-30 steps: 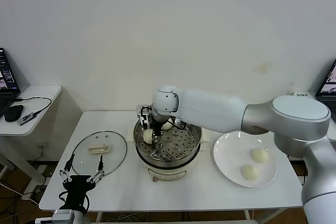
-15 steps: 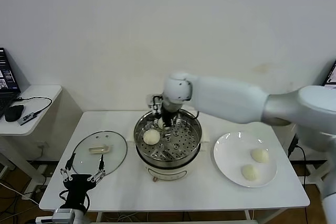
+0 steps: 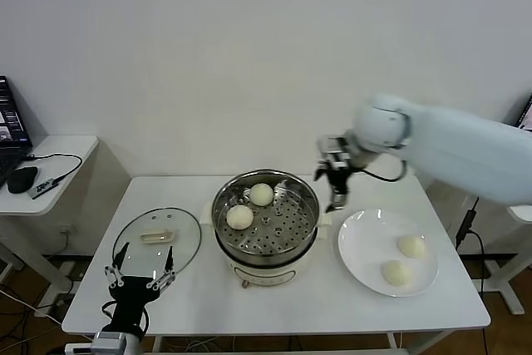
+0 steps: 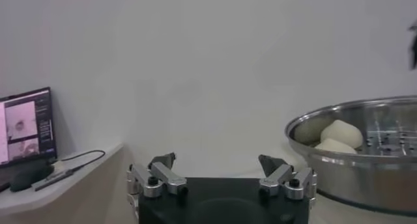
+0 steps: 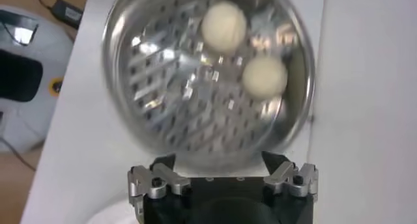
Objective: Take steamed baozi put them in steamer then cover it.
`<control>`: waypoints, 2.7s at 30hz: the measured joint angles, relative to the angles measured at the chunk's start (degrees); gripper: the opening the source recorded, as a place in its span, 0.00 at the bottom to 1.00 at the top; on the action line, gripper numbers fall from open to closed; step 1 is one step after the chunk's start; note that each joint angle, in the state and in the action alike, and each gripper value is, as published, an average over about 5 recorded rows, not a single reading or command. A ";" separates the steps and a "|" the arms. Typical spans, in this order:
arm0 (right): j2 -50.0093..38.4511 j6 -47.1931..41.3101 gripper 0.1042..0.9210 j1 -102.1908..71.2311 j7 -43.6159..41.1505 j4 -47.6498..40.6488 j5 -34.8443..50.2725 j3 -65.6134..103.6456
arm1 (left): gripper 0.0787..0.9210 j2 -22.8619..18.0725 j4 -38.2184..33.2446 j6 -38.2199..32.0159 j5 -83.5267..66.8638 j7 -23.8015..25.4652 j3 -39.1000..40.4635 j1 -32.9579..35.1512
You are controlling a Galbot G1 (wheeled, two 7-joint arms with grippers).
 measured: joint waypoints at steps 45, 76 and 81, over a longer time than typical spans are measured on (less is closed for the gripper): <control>-14.19 12.48 0.88 -51.94 0.52 -5.95 -29.84 36.53 | 0.88 -1.34 1.20 -0.23 2.92 -0.11 -0.30 2.74; -12.40 10.39 0.65 -47.74 -1.83 -7.77 -27.81 34.84 | 0.88 -0.86 1.06 -0.13 2.46 -0.10 -0.12 2.08; -13.83 9.95 0.65 -43.00 -2.92 -6.50 -25.50 32.83 | 0.88 -0.63 0.91 -0.13 2.44 -0.10 0.37 1.72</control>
